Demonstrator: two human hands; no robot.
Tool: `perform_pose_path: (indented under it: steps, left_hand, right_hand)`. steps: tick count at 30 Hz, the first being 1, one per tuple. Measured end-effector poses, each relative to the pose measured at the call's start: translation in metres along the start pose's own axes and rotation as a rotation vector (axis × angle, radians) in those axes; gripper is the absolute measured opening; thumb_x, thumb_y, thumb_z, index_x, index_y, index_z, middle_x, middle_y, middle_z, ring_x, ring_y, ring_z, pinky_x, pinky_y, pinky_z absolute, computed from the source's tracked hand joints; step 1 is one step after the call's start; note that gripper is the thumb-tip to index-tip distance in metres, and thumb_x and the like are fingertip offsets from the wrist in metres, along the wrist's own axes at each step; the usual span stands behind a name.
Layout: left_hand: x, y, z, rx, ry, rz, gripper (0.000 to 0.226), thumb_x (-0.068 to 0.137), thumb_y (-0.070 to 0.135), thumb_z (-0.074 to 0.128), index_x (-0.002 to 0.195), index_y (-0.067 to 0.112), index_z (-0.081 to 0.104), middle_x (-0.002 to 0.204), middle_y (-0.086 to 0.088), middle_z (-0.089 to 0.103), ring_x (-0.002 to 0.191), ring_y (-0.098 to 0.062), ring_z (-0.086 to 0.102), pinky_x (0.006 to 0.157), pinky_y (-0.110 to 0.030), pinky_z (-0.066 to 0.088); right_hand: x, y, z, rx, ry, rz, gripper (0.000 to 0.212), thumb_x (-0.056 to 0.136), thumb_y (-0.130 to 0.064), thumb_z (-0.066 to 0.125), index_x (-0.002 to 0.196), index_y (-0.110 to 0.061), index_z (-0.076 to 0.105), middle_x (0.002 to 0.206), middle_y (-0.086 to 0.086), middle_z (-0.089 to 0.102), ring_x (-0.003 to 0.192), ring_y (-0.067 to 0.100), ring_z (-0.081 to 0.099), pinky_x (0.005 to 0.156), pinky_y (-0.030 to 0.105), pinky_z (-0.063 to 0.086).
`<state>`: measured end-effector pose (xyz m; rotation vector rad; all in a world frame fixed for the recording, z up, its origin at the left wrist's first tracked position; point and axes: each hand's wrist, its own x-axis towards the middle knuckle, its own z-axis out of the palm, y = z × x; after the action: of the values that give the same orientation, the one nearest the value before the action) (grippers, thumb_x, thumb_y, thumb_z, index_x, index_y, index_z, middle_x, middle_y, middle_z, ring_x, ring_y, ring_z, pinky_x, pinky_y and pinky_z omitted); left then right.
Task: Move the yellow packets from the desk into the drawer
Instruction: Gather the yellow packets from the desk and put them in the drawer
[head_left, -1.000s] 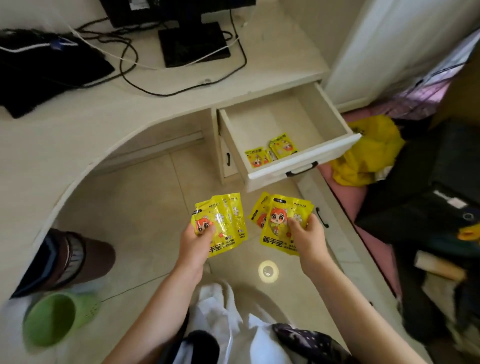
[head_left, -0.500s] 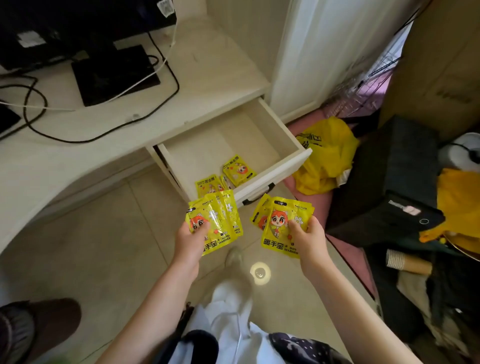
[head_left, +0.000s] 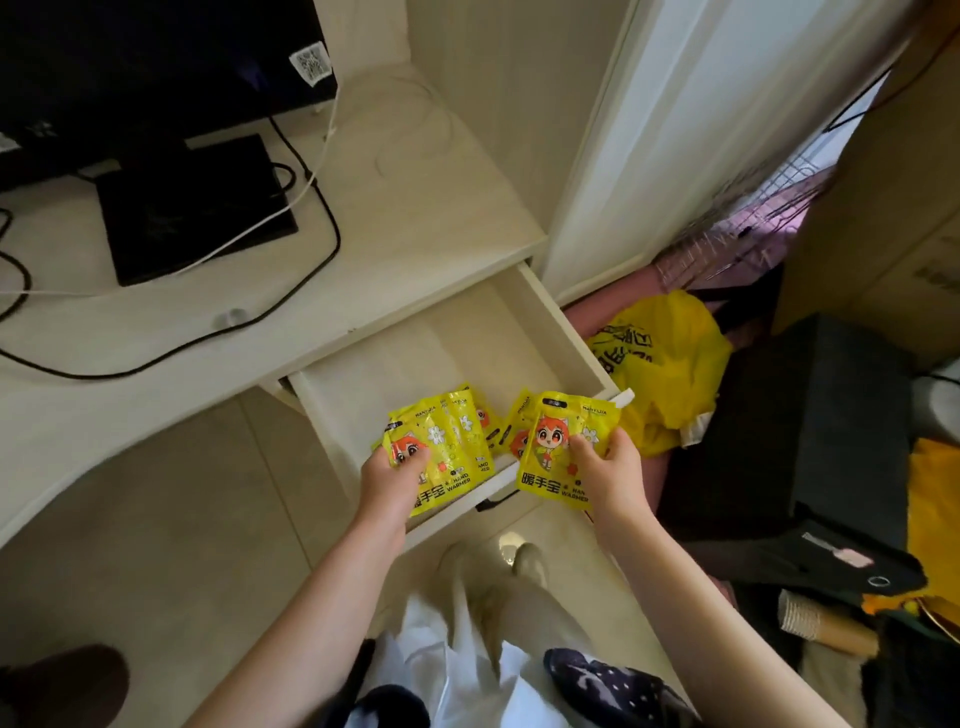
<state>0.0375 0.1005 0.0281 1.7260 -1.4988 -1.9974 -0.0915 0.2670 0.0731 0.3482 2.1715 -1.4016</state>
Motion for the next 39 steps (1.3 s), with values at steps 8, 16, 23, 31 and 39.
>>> perform_pose_path:
  steps: [8, 16, 23, 31, 39]
  left_hand:
    - [0.039, 0.003, 0.050, -0.004, 0.090, -0.171, 0.036, 0.081, 0.029, 0.070, 0.112, 0.016, 0.058, 0.115, -0.004, 0.063, 0.102, -0.023, 0.058, 0.087, -0.035, 0.043]
    - [0.078, -0.006, 0.097, 0.066, 0.228, -0.280, 0.050, 0.088, 0.029, 0.065, 0.131, 0.010, 0.049, 0.130, -0.010, 0.055, 0.115, -0.029, 0.053, 0.091, -0.037, 0.041]
    - [0.102, -0.021, 0.118, 0.085, 0.243, -0.284, 0.048, 0.092, 0.026, 0.061, 0.134, 0.012, 0.042, 0.134, -0.009, 0.051, 0.106, -0.020, 0.047, 0.089, -0.033, 0.036]
    - [0.119, -0.031, 0.117, 0.187, 0.260, -0.317, 0.049, 0.092, 0.026, 0.061, 0.134, 0.009, 0.042, 0.134, -0.009, 0.050, 0.120, -0.028, 0.050, 0.087, -0.032, 0.037]
    - [0.122, -0.030, 0.124, 0.471, 0.181, -0.236, 0.039, 0.093, 0.028, 0.060, 0.124, 0.006, 0.054, 0.116, -0.011, 0.062, 0.082, -0.016, 0.055, 0.064, -0.023, 0.038]
  right_hand:
    - [0.087, -0.028, 0.021, -0.189, -0.095, -0.011, 0.009, 0.095, -0.024, 0.054, 0.098, -0.028, 0.047, 0.108, 0.006, 0.064, 0.096, 0.025, 0.065, 0.084, 0.046, 0.056]
    - [0.165, -0.037, 0.046, -0.428, -0.242, 0.003, 0.023, 0.096, -0.023, 0.052, 0.116, -0.012, 0.050, 0.110, 0.008, 0.062, 0.101, 0.027, 0.062, 0.074, 0.035, 0.055]
    - [0.213, -0.012, 0.070, -0.460, -0.340, 0.064, 0.030, 0.096, -0.024, 0.052, 0.125, -0.015, 0.051, 0.115, 0.007, 0.062, 0.106, 0.027, 0.062, 0.083, 0.037, 0.054]
    - [0.237, 0.010, 0.079, -0.682, -0.381, 0.020, 0.029, 0.096, -0.017, 0.049, 0.123, -0.013, 0.056, 0.119, 0.009, 0.064, 0.107, 0.030, 0.061, 0.093, 0.040, 0.051]
    - [0.242, 0.012, 0.079, -1.124, -0.527, -0.038, 0.025, 0.095, -0.008, 0.044, 0.116, -0.006, 0.058, 0.117, 0.014, 0.064, 0.108, 0.031, 0.061, 0.079, 0.029, 0.047]
